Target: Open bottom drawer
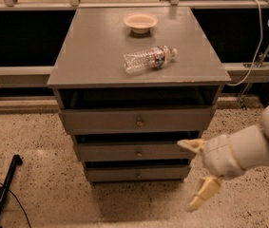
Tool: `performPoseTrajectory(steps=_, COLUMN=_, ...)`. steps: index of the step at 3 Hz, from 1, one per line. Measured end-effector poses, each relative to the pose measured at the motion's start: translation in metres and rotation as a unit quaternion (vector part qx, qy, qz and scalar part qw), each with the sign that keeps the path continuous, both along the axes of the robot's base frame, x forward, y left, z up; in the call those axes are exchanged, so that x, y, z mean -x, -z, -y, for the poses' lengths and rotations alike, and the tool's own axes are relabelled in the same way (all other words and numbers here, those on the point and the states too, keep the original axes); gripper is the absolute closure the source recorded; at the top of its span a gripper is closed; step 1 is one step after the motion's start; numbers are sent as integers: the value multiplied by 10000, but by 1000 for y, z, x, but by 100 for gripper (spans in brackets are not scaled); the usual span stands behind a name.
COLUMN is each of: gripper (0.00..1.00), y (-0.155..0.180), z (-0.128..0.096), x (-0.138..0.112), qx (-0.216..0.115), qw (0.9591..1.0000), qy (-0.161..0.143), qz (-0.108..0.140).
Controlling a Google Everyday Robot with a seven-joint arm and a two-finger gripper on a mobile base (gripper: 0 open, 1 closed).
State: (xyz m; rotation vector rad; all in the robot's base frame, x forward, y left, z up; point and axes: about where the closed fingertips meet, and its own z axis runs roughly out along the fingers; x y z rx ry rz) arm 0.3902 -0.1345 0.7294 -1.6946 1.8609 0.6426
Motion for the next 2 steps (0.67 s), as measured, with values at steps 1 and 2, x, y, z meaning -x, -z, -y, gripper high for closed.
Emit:
performPoseTrajectory(steps=1, gripper=0, y=113, z=-34, x=4, qx=-433, qw=9989, qy=-140, qz=-70)
performPoseTrajectory(steps=2, gripper=0, y=112, z=-32, x=-5, qx=-419, qw=9991, qy=4, qz=14)
